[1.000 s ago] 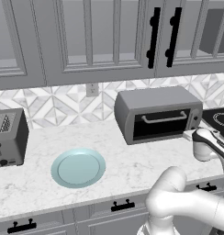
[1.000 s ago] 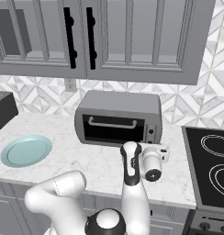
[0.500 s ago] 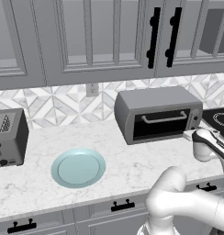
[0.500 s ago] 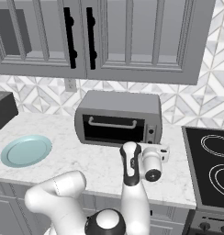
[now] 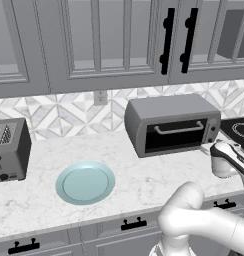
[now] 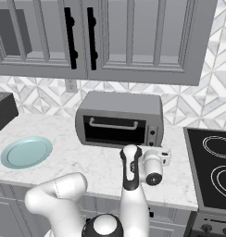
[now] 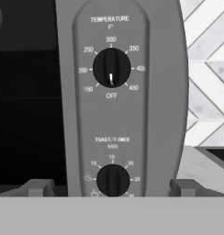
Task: Pick up the kebab skewer and baguette bread, and place them inside the toaster oven. Close the toaster oven door and start by setting the timer.
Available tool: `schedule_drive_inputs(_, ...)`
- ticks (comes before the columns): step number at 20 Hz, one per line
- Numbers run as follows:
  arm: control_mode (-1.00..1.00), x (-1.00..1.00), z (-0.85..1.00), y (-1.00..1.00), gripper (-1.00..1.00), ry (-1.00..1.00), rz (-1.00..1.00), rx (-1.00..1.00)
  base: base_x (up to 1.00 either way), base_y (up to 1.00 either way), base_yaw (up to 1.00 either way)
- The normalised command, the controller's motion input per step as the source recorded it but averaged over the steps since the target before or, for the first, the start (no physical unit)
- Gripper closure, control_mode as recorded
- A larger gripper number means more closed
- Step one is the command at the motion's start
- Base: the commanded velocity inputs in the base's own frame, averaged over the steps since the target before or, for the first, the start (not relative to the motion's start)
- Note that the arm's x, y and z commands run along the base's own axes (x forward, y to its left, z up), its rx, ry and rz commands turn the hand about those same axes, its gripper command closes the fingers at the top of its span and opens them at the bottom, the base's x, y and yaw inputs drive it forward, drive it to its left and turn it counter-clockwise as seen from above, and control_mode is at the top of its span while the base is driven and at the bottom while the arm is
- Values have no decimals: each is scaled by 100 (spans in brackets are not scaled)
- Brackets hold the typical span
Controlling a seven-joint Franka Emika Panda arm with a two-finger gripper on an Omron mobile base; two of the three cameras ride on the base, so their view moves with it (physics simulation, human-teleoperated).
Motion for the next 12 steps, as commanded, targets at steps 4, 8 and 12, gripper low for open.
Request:
schedule_drive_inputs(4, -100, 0, 0, 0, -100, 0, 0, 0, 0, 0, 0)
schedule_drive_inputs(8, -100, 0, 0, 0, -100, 0, 0, 0, 0, 0, 0)
schedule_drive_inputs(12, -100, 0, 0, 0, -100, 0, 0, 0, 0, 0, 0)
